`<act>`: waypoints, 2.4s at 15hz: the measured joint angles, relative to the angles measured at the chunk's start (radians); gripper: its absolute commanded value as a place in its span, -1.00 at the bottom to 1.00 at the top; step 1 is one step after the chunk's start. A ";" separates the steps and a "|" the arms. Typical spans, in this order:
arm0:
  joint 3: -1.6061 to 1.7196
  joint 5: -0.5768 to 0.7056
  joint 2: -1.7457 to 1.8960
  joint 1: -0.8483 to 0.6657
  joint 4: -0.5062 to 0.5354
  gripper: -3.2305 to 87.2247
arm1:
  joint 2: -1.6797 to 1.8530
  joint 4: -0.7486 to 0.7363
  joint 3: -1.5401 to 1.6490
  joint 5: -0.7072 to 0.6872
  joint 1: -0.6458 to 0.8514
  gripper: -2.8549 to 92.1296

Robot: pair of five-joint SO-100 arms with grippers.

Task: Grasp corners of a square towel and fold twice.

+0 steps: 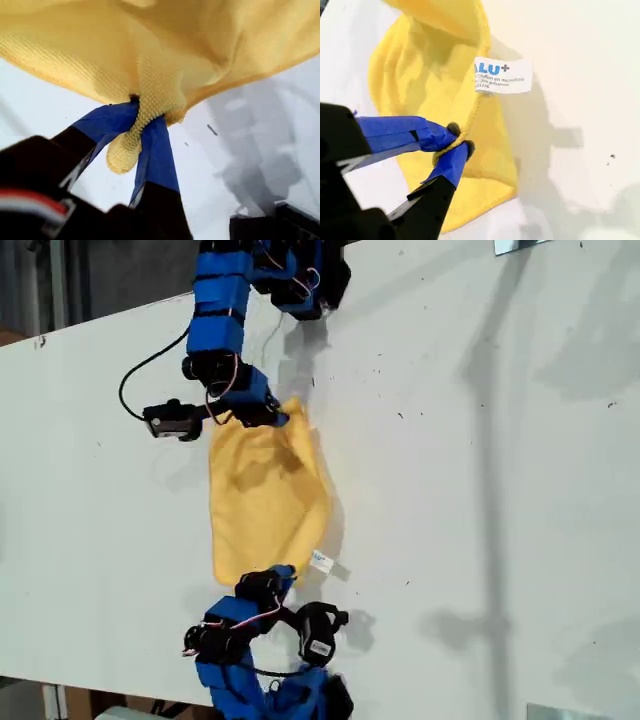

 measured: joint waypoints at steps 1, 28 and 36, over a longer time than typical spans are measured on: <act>0.049 0.061 0.044 -0.097 -0.011 -0.94 | 0.017 -0.031 0.000 -0.063 0.098 -0.94; 0.808 0.589 0.141 -0.699 -0.864 -0.94 | 0.055 -0.704 0.537 -0.276 0.523 -0.94; 0.884 0.529 0.153 -0.647 -0.862 -0.80 | -0.100 -0.657 0.540 -0.176 0.491 -0.69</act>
